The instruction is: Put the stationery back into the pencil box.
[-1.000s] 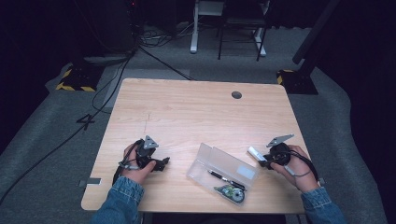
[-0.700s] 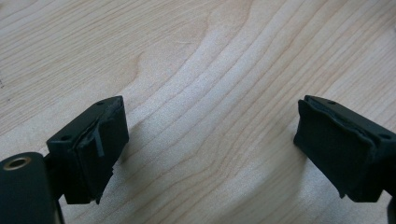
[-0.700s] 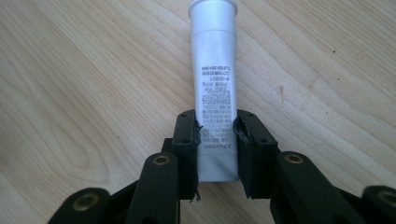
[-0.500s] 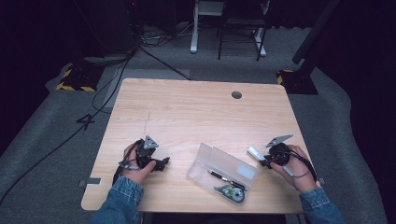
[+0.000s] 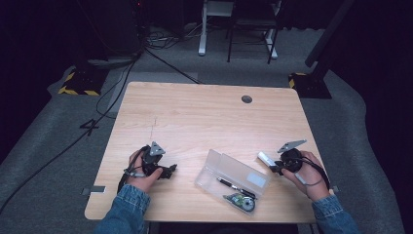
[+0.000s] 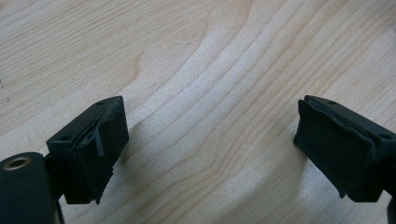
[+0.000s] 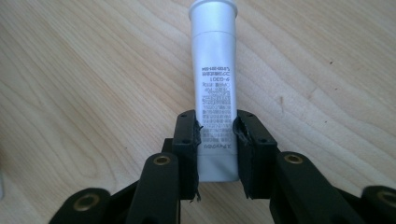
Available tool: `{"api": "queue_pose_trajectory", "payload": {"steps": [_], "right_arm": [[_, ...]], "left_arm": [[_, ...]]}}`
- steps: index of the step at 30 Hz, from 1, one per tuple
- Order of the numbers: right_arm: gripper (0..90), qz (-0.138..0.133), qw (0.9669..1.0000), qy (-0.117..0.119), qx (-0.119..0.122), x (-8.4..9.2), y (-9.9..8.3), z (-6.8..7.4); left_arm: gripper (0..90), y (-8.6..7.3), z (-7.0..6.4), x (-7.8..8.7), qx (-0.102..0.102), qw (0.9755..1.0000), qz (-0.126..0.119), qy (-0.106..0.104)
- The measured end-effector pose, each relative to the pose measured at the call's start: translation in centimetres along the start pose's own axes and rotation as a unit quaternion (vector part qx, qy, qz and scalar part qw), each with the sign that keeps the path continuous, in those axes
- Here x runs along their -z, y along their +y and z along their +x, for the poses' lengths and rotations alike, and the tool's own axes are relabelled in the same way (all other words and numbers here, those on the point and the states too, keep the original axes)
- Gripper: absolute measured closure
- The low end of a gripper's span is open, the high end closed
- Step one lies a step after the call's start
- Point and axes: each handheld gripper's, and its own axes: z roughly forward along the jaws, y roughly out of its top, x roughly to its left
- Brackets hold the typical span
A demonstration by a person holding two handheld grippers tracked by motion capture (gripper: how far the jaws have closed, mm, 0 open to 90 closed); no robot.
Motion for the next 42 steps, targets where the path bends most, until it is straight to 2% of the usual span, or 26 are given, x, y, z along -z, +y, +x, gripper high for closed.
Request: {"api": "queue_pose_trajectory", "payload": {"steps": [12,19,23,31,39,42], "right_arm": [[71.3,-0.047,0.9989,0.004,-0.004,3.2,1.0,0.4],[71.3,-0.079,0.9967,0.016,0.005,5.4,2.1,1.6],[71.4,-0.091,0.9953,0.025,0.019,6.3,2.7,2.8],[71.3,-0.097,0.9927,0.050,0.051,7.1,4.1,5.2],[71.3,-0.090,0.9892,0.079,0.084,6.5,5.5,7.3],[71.3,-0.089,0.9876,0.088,0.094,6.2,5.8,8.0]], "left_arm": [[9.8,0.0,0.0,0.0,0.001,1.0000,0.000,0.000],[9.9,0.0,0.0,0.0,0.000,1.0000,0.000,0.000],[9.9,0.0,0.0,0.0,0.000,1.0000,0.000,0.000],[9.6,0.0,-0.1,0.0,0.004,1.0000,-0.001,0.001],[9.0,-0.1,-0.1,0.1,0.001,1.0000,-0.001,0.001],[9.0,-0.2,-0.2,0.1,0.007,1.0000,-0.001,0.001]]}}
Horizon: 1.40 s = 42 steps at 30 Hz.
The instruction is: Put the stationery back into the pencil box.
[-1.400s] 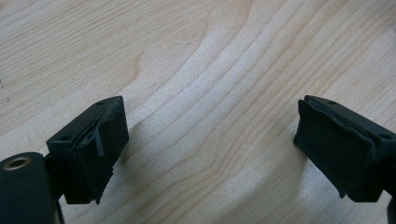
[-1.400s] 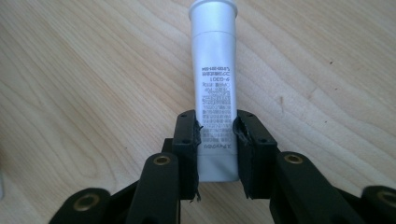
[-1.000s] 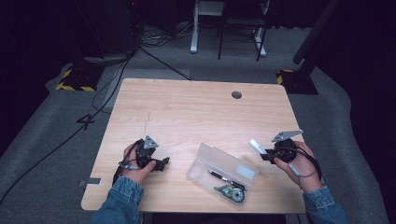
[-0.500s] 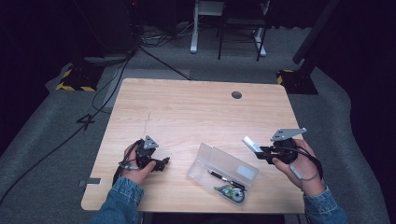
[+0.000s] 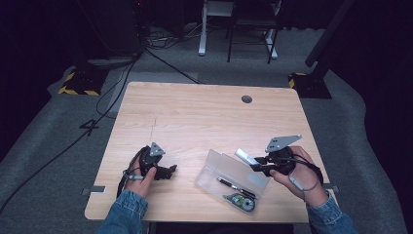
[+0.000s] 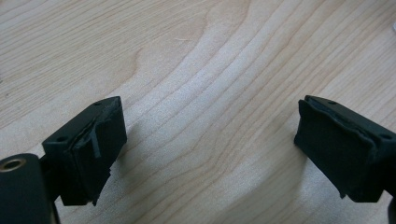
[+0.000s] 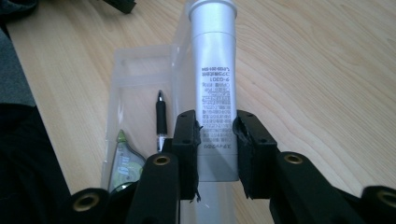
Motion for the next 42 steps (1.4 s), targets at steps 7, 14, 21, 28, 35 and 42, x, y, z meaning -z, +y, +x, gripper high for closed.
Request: {"api": "queue_pose_trajectory", "payload": {"steps": [7,14,21,28,35,42], "right_arm": [[71.3,0.002,0.9996,0.021,0.018,-0.6,0.8,1.6],[71.3,0.026,0.9984,0.043,0.024,-2.1,0.8,2.9],[71.3,0.055,0.9956,0.070,0.031,-3.9,0.8,4.2],[71.3,0.086,0.9930,0.076,0.029,-5.8,0.7,4.6],[71.3,0.114,0.9912,0.063,0.025,-7.3,0.5,4.9],[71.3,0.134,0.9887,0.064,0.024,-8.6,0.4,5.0]], "left_arm": [[9.0,0.0,0.0,0.1,-0.003,1.0000,0.001,0.002],[8.8,0.0,0.0,0.1,-0.004,1.0000,0.002,0.002],[7.8,0.0,0.0,0.1,-0.002,1.0000,0.004,0.000],[7.6,0.0,0.0,0.0,-0.003,1.0000,0.003,-0.001],[7.4,0.0,0.0,0.0,-0.003,1.0000,0.004,-0.001],[7.4,0.0,0.0,0.0,-0.003,1.0000,0.003,-0.001]]}}
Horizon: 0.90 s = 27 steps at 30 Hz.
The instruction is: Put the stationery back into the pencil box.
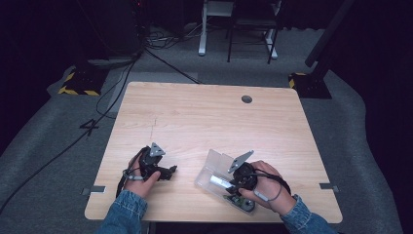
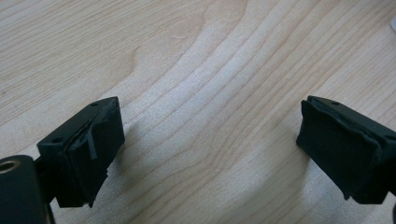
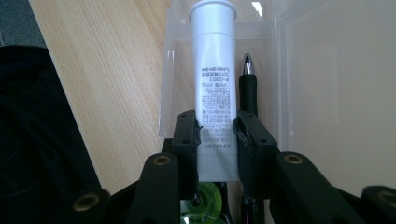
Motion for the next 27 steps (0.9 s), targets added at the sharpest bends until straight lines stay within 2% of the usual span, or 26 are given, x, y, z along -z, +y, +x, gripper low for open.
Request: {"api": "queue_pose_trajectory", "payload": {"steps": [7,15,19,27], "right_arm": [[71.3,0.011,0.9999,0.001,-0.006,-0.8,0.0,-0.2],[71.2,0.008,0.9998,-0.001,-0.018,-1.2,0.0,-0.3],[71.2,0.012,0.9996,-0.010,-0.022,-1.6,0.0,-0.2],[71.0,0.007,0.9996,-0.015,-0.023,-1.7,-0.1,-0.1]], "left_arm": [[7.4,0.0,0.0,0.0,0.000,1.0000,0.000,0.000],[7.4,0.0,0.0,0.0,0.000,1.0000,0.001,0.001],[7.4,0.0,0.0,0.0,0.000,1.0000,0.000,0.000],[7.4,0.0,0.0,0.0,0.000,1.0000,0.000,0.000]]}}
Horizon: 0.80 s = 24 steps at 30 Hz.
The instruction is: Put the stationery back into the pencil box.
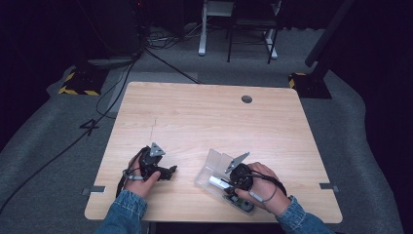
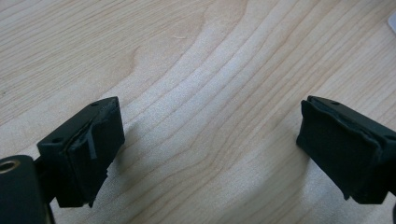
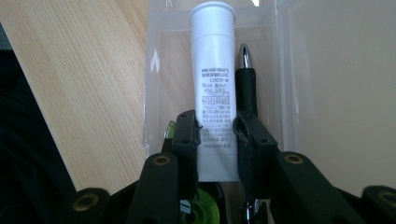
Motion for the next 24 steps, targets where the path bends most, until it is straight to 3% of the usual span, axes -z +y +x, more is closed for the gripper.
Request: {"api": "queue_pose_trajectory", "payload": {"steps": [15,24], "right_arm": [[64.6,-0.020,0.9998,-0.007,0.002,0.7,-0.2,-0.1],[74.7,-0.007,0.9999,-0.008,0.010,1.2,-0.3,-0.3]], "left_arm": [[7.4,0.0,0.0,0.0,0.000,1.0000,0.000,0.000],[7.4,0.0,0.0,0.0,0.000,1.0000,0.000,0.000]]}}
